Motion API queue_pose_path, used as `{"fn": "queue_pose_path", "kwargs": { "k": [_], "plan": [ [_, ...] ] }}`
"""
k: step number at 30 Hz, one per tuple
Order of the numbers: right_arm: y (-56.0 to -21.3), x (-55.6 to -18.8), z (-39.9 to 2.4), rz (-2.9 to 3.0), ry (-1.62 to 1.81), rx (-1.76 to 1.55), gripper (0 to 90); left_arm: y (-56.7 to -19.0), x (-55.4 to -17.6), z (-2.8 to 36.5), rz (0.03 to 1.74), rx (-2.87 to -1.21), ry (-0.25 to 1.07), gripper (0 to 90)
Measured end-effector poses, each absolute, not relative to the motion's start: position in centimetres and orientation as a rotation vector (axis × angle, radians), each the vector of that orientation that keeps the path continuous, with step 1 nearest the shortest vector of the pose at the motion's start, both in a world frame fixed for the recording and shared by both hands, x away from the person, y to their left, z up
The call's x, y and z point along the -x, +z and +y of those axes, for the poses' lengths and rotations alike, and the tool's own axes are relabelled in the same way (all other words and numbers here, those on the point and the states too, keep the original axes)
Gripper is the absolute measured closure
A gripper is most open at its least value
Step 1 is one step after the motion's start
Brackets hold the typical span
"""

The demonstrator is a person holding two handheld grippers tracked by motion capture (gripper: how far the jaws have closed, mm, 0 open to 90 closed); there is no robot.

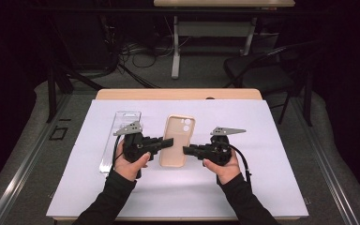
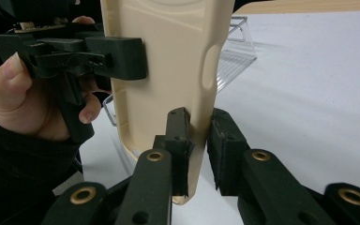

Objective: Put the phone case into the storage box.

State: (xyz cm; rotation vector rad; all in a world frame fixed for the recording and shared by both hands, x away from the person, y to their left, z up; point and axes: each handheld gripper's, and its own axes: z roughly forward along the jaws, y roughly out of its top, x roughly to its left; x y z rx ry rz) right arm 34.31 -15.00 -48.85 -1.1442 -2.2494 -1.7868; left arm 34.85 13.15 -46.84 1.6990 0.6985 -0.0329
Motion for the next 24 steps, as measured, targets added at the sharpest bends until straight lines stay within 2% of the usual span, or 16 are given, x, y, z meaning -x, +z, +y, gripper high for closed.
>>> {"fn": "queue_pose_path", "kwargs": {
  "k": [24],
  "plan": [
    [-49.29, -34.29, -15.22, -2.17, -1.849, 1.174, 81.1, -47.17, -34.93, 13.17, 0.721, -1.676, -0.039, 80.6]
  ]
}}
